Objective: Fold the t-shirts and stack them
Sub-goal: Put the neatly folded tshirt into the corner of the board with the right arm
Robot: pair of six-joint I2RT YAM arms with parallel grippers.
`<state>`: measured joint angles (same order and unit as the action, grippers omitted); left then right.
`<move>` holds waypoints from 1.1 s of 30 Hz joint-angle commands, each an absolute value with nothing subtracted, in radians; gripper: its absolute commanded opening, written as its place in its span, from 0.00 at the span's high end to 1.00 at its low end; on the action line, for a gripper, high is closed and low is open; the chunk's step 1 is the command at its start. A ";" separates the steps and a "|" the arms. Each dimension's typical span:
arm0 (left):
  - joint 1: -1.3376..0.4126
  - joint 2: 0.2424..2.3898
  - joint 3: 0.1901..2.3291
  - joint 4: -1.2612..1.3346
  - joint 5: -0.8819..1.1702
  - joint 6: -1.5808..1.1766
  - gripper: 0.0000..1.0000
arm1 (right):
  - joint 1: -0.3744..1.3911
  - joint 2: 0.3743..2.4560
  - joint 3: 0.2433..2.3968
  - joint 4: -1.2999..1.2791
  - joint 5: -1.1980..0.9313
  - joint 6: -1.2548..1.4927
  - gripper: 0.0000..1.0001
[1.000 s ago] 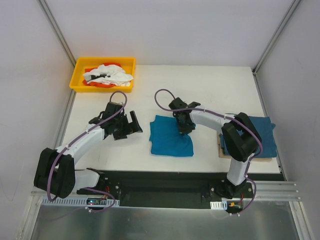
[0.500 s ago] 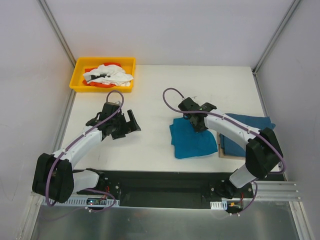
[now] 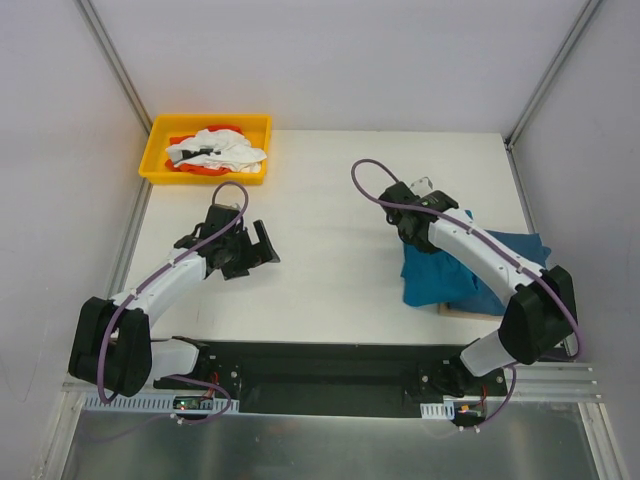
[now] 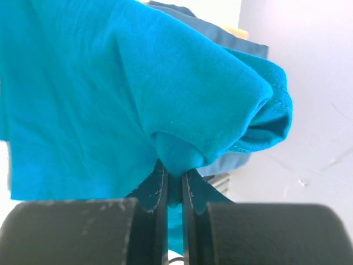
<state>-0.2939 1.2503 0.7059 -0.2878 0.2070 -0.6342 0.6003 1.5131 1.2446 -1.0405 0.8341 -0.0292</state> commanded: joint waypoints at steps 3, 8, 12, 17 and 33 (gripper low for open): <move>-0.279 1.226 0.710 -0.273 0.209 -0.614 0.01 | 0.592 1.419 1.324 -1.189 0.922 -0.038 0.99; -0.278 1.221 0.707 -0.273 0.210 -0.617 0.01 | 0.571 1.359 1.345 -1.232 0.916 -0.070 0.99; -0.276 1.216 0.707 -0.273 0.215 -0.615 0.01 | 0.555 1.322 1.361 -1.233 0.888 -0.124 0.99; -0.273 1.207 0.704 -0.272 0.213 -0.614 0.01 | 0.548 1.328 1.414 -1.293 0.871 -0.150 0.99; -0.267 1.221 0.703 -0.261 0.213 -0.595 0.01 | 0.400 1.210 1.361 -1.180 0.657 -0.459 0.99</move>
